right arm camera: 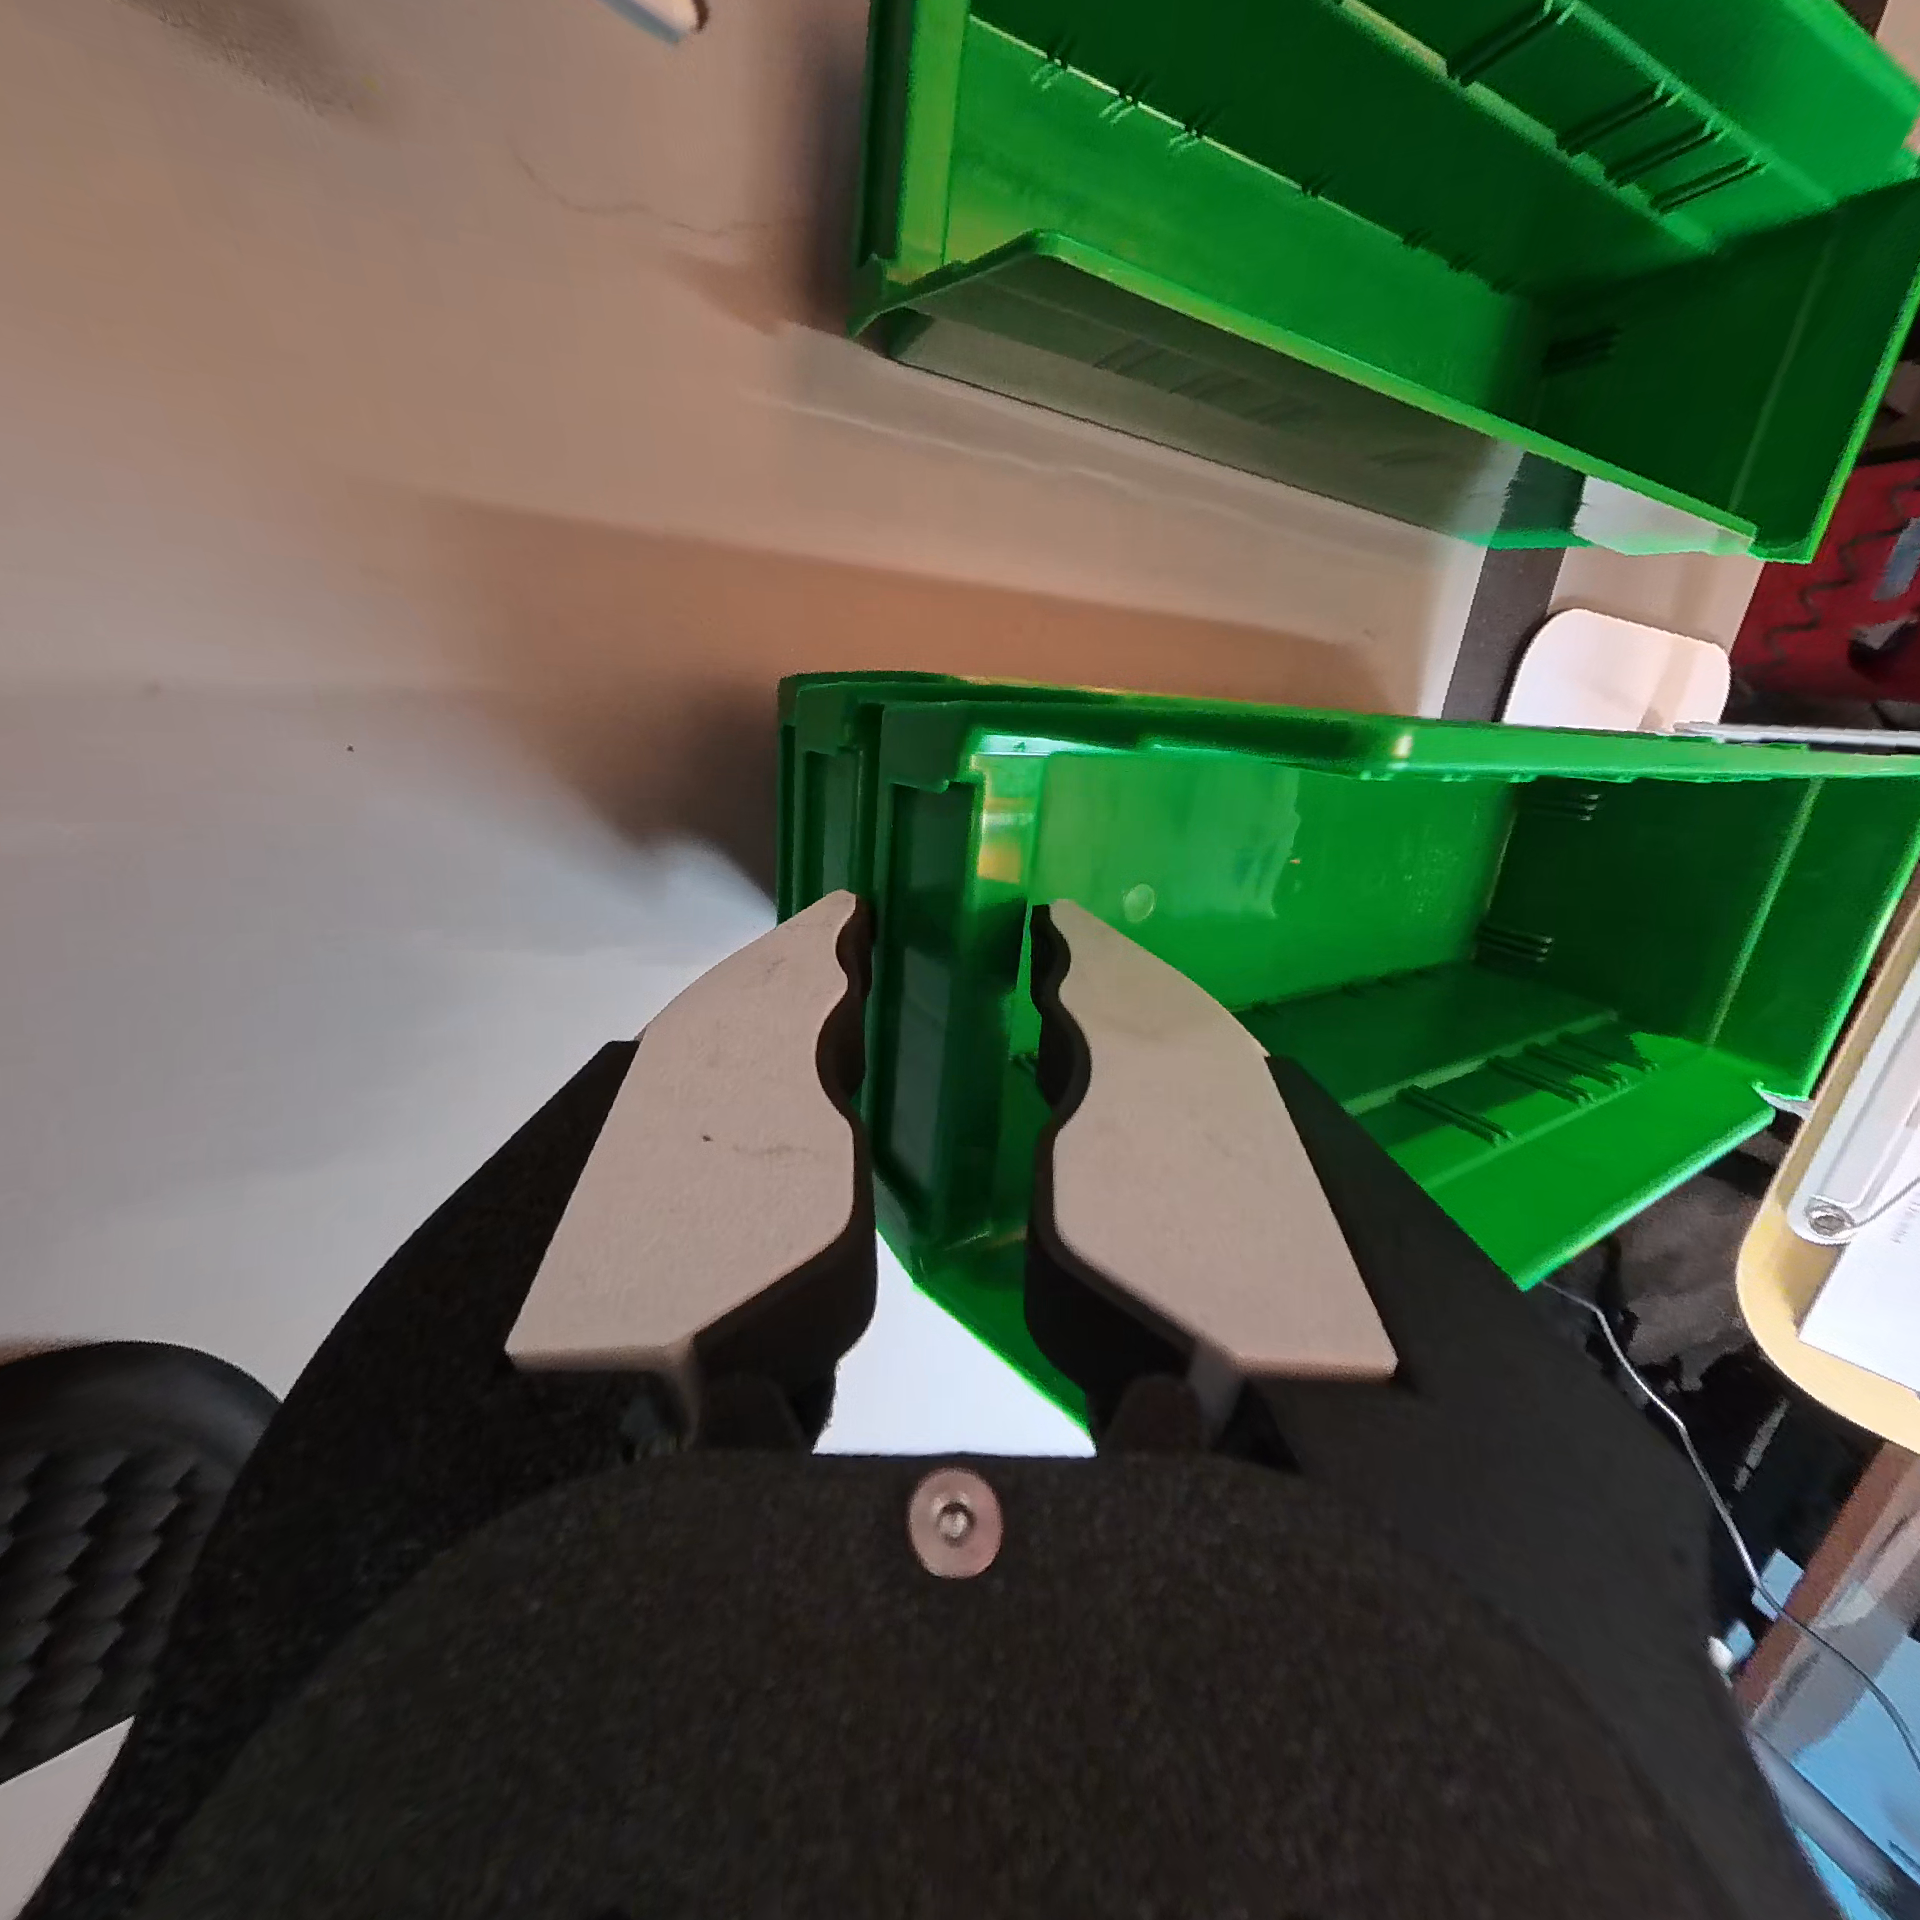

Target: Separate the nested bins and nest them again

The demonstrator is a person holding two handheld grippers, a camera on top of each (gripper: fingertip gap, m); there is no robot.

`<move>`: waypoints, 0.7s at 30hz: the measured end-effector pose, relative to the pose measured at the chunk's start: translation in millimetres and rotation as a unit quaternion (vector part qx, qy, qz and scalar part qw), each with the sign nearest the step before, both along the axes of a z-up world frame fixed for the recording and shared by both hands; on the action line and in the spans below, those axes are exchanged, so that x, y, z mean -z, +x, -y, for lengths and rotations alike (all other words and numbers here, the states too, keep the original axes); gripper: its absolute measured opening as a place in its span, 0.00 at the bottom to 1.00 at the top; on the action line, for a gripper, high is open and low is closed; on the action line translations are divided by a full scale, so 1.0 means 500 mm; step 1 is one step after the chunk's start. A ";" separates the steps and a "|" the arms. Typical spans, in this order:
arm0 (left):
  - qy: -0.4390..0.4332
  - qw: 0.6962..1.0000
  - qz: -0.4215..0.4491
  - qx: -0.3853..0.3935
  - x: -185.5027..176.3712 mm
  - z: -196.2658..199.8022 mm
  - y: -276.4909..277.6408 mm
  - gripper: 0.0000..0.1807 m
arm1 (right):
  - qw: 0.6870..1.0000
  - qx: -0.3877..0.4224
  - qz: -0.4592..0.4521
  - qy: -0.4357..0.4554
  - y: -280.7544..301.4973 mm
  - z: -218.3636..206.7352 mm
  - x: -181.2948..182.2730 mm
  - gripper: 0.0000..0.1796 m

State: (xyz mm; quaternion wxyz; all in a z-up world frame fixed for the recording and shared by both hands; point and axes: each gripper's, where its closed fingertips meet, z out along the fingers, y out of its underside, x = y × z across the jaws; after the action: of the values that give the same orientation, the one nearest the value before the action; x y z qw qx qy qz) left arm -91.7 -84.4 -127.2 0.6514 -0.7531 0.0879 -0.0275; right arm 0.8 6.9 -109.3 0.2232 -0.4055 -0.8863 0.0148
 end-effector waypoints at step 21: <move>0.001 0.999 -0.034 0.042 -0.038 -0.147 0.115 0.21 | 0.993 -0.034 -0.085 0.079 -0.045 0.018 -0.044 0.16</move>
State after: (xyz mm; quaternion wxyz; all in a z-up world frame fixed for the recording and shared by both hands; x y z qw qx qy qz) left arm -34.2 -10.8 -108.1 0.6469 -0.7487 0.1414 -0.0294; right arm -21.8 -2.2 -87.4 0.3288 -0.3538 -0.8755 -0.0132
